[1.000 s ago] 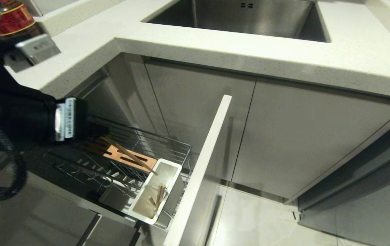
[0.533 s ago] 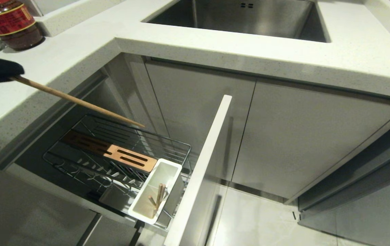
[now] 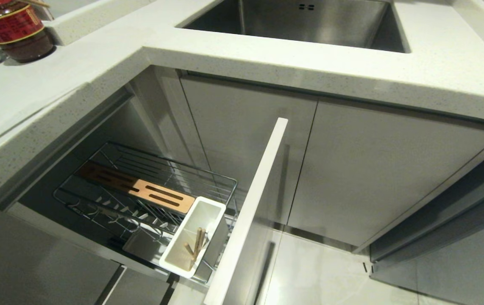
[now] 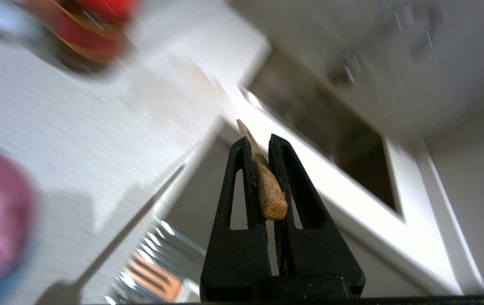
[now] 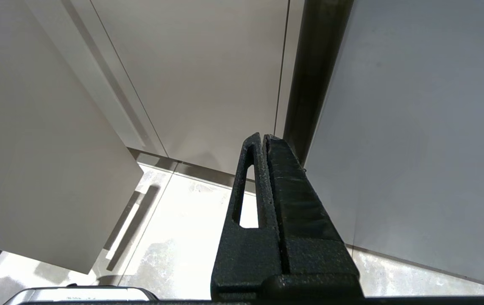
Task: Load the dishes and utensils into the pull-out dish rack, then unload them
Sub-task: Take the chopsticks out of the cupboard
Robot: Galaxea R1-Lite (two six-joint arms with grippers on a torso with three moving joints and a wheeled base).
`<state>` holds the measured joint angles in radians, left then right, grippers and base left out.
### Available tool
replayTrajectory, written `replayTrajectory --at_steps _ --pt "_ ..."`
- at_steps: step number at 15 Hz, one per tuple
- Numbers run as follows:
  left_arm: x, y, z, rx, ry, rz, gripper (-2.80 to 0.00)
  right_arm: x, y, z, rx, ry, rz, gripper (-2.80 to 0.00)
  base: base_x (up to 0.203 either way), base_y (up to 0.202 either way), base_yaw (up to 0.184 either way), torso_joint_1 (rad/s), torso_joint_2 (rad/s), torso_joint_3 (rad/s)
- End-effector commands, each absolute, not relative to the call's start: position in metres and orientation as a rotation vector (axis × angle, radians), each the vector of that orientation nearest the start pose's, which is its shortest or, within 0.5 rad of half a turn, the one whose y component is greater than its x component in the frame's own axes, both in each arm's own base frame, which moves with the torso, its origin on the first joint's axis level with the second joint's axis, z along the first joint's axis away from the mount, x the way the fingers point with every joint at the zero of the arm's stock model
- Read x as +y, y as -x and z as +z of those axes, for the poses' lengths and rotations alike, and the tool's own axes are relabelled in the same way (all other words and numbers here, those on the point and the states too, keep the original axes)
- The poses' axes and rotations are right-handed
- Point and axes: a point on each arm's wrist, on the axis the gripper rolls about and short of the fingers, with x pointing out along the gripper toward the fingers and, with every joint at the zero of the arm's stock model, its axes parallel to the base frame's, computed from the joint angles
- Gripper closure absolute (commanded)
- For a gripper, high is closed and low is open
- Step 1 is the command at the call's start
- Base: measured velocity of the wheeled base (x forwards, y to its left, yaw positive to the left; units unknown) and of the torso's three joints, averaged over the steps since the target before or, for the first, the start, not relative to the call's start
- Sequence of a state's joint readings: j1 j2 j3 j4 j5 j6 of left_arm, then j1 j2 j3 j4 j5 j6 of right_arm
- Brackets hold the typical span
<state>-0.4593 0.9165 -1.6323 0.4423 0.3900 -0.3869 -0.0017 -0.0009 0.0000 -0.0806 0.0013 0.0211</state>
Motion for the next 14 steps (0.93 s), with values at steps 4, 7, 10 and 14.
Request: replayTrajectory --at_steps 4,7,10,14 --pt "0.009 0.062 0.436 -0.568 0.425 0.29 0.0 0.0 0.021 0.077 -0.057 -0.021 0.001 0.0 0.0 0.0 0.0 0.0 0.0 0.0" --pt "-0.006 0.069 0.412 -0.631 0.326 0.504 0.0 0.0 0.021 0.077 -0.057 -0.021 0.001 0.0 0.0 0.0 0.0 0.0 0.0 0.0" --pt "-0.015 0.059 0.368 -0.6 0.236 0.699 0.0 0.0 0.021 0.077 -0.057 -0.021 0.001 0.0 0.0 0.0 0.0 0.0 0.0 0.0" --pt "-0.028 0.048 0.317 -0.674 0.124 0.883 0.0 0.0 0.021 0.077 -0.057 -0.021 0.001 0.0 0.0 0.0 0.0 0.0 0.0 0.0"
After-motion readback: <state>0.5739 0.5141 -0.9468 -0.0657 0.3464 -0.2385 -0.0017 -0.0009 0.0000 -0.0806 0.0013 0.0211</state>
